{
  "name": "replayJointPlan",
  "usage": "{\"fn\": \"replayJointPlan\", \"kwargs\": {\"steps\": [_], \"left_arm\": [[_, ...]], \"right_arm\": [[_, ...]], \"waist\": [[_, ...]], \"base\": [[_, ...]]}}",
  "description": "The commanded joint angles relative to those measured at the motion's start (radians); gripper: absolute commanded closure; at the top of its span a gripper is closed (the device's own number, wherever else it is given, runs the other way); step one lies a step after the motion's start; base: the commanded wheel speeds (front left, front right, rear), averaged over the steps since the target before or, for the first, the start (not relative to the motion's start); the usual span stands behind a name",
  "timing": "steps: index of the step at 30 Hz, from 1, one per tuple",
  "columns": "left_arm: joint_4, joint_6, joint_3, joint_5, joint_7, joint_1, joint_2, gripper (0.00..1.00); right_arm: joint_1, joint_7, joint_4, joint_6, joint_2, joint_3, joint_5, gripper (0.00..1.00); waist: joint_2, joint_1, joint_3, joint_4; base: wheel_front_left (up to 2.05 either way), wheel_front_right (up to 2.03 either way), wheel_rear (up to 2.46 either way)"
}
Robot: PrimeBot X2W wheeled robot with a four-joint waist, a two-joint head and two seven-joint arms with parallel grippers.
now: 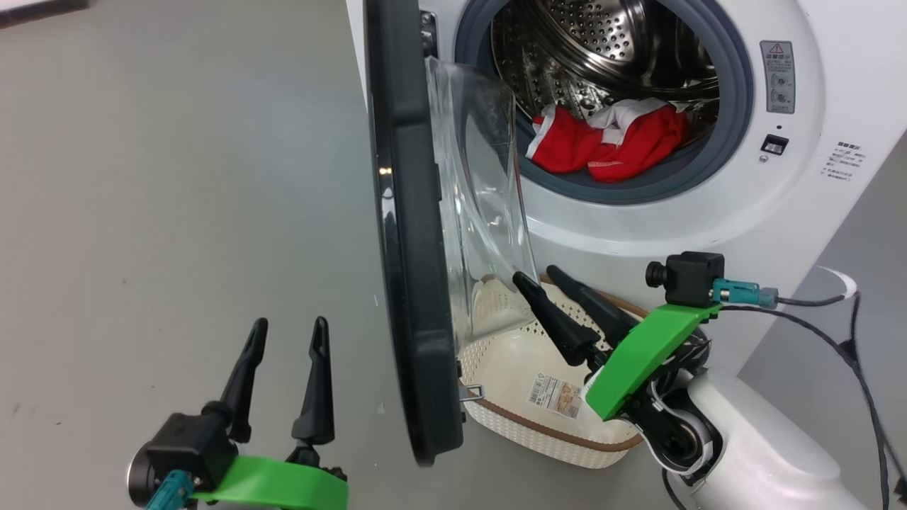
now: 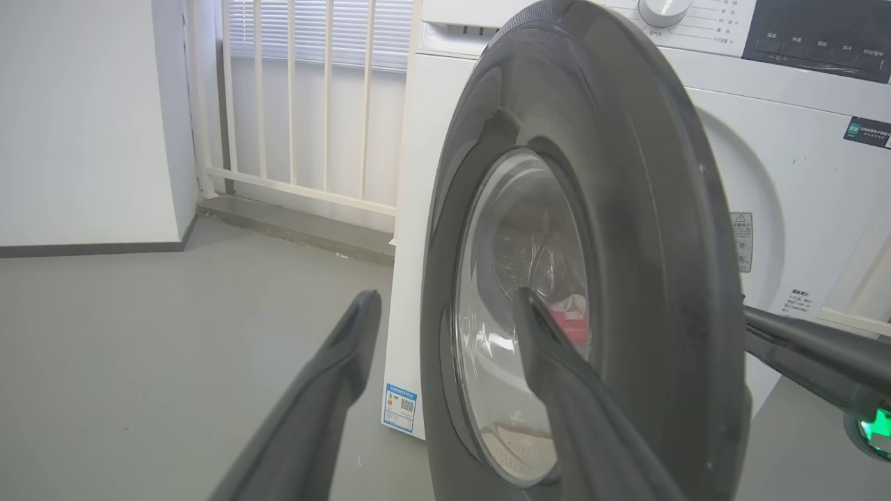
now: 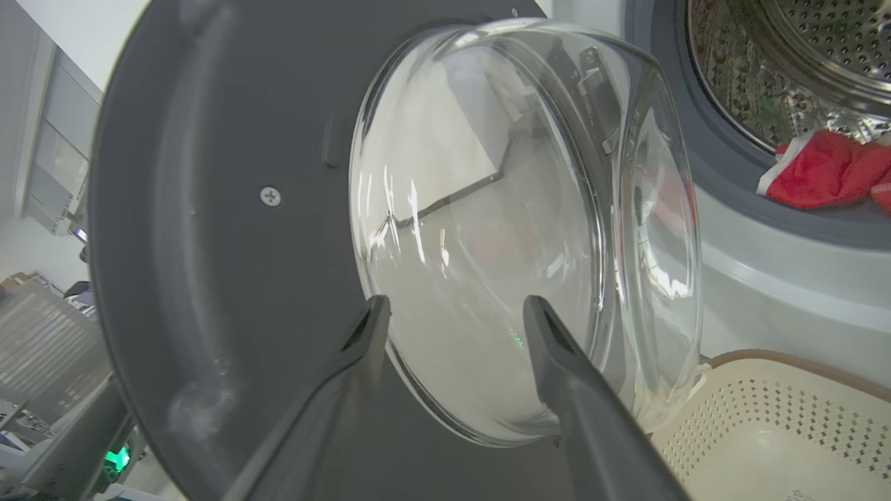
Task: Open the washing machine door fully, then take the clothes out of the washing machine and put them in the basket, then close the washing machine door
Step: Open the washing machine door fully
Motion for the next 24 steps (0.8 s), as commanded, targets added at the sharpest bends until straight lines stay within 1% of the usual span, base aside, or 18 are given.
{"fn": "replayJointPlan", "kwargs": {"steps": [1, 2, 3, 6, 11, 15, 20, 24], "left_arm": [[-0.034, 0.010, 0.039, -0.009, -0.012, -0.001, 0.012, 0.00], [-0.037, 0.012, 0.041, -0.009, -0.014, 0.002, 0.012, 0.00], [-0.037, 0.012, 0.041, -0.009, -0.014, 0.002, 0.012, 0.00], [-0.045, 0.018, 0.040, 0.001, -0.022, 0.009, 0.018, 0.00], [-0.051, 0.022, 0.031, 0.016, -0.031, 0.016, 0.025, 0.00], [-0.054, 0.020, 0.027, 0.018, -0.038, 0.023, 0.028, 0.00], [-0.054, 0.024, 0.026, 0.022, -0.045, 0.035, 0.033, 0.00], [-0.052, 0.024, 0.022, 0.022, -0.052, 0.038, 0.030, 0.00]], "right_arm": [[-0.010, -0.050, -0.015, 0.008, 0.007, 0.010, -0.101, 0.00], [-0.004, -0.070, -0.009, 0.008, 0.009, 0.005, -0.155, 0.00], [-0.004, -0.070, -0.009, 0.008, 0.009, 0.005, -0.155, 0.00], [0.021, -0.124, 0.013, 0.008, 0.030, -0.045, -0.307, 0.00], [0.079, -0.198, 0.023, 0.008, 0.079, -0.189, -0.553, 0.00], [0.136, -0.222, -0.017, 0.008, 0.112, -0.288, -0.719, 0.00], [0.203, -0.233, -0.073, 0.008, 0.127, -0.369, -0.858, 0.00], [0.248, -0.241, -0.115, 0.008, 0.128, -0.398, -0.895, 0.00]], "waist": [[0.0000, 0.0000, -0.003, -0.004], [0.0000, 0.0000, -0.004, -0.005], [0.0000, 0.0000, -0.004, -0.005], [0.0000, 0.0000, -0.007, -0.008], [0.0000, 0.0000, -0.013, -0.008], [0.0000, 0.0000, -0.016, -0.008], [0.0000, 0.0000, -0.013, -0.013], [0.0000, 0.0000, -0.009, -0.016]], "base": [[0.00, 0.00, 0.00], [0.00, 0.00, 0.00], [0.00, 0.00, 0.00], [0.00, 0.00, 0.00], [0.00, 0.00, 0.00], [0.00, 0.00, 0.00], [0.00, 0.00, 0.00], [0.00, 0.00, 0.00]]}}
